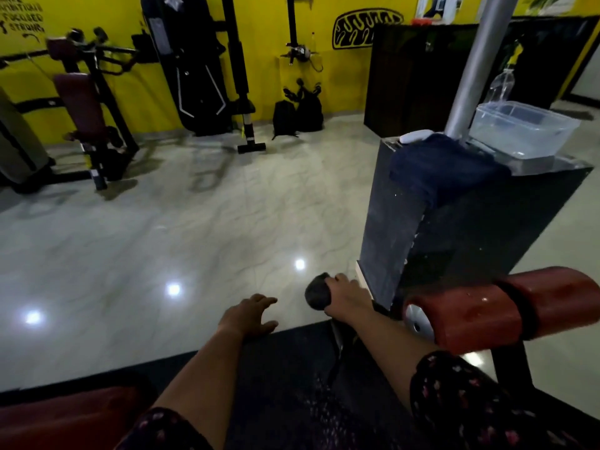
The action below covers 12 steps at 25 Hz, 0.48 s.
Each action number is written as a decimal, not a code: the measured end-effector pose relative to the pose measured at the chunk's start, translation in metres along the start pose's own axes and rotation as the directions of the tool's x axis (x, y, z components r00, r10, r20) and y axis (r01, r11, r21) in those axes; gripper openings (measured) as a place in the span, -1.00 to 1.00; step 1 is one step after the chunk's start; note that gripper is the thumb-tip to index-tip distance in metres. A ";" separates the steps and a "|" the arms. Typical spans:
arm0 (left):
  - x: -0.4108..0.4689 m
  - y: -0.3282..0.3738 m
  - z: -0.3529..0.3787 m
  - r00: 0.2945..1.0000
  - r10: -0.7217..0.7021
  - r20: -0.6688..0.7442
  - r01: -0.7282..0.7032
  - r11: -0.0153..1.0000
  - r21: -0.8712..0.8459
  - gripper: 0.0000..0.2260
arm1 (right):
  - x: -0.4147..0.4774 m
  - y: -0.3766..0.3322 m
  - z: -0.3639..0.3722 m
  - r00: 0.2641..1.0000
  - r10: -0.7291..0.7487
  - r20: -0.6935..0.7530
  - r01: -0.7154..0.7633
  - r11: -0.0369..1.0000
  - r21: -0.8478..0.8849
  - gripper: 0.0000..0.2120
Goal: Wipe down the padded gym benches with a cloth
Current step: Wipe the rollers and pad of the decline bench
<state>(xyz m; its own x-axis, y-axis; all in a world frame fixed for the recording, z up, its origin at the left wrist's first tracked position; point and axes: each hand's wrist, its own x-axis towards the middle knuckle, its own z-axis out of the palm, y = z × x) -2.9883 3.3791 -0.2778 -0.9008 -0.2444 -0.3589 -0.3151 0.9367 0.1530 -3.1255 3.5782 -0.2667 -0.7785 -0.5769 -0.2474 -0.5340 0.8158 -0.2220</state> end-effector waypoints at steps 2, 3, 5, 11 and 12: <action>0.035 -0.010 -0.013 1.000 -0.009 -0.012 0.010 0.999 0.048 -0.42 | 0.039 0.008 -0.003 1.000 0.023 0.020 -0.023 1.000 -0.008 -0.38; 0.059 -0.014 -0.021 1.000 -0.009 -0.017 0.010 0.998 0.062 -0.42 | 0.064 0.014 -0.003 0.999 0.027 0.031 -0.026 1.000 -0.013 -0.39; 0.111 -0.016 -0.036 1.000 -0.008 -0.020 0.009 0.998 0.056 -0.42 | 0.115 0.028 -0.006 0.999 0.005 0.038 -0.004 1.000 -0.022 -0.40; 0.270 0.017 -0.080 0.999 0.011 0.030 -0.010 1.000 -0.017 -0.42 | 0.234 0.093 -0.040 0.998 -0.035 0.045 0.038 0.998 -0.051 -0.43; 0.297 0.031 -0.085 0.998 0.046 0.038 -0.045 0.999 -0.011 -0.42 | 0.251 0.112 -0.045 0.997 -0.055 0.059 0.060 0.994 -0.091 -0.45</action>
<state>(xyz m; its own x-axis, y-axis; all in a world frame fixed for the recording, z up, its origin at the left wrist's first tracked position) -3.2909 3.3139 -0.3019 -0.9023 -0.1918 -0.3861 -0.2775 0.9438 0.1796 -3.3954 3.5261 -0.3113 -0.7270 -0.6223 -0.2901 -0.6079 0.7798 -0.1495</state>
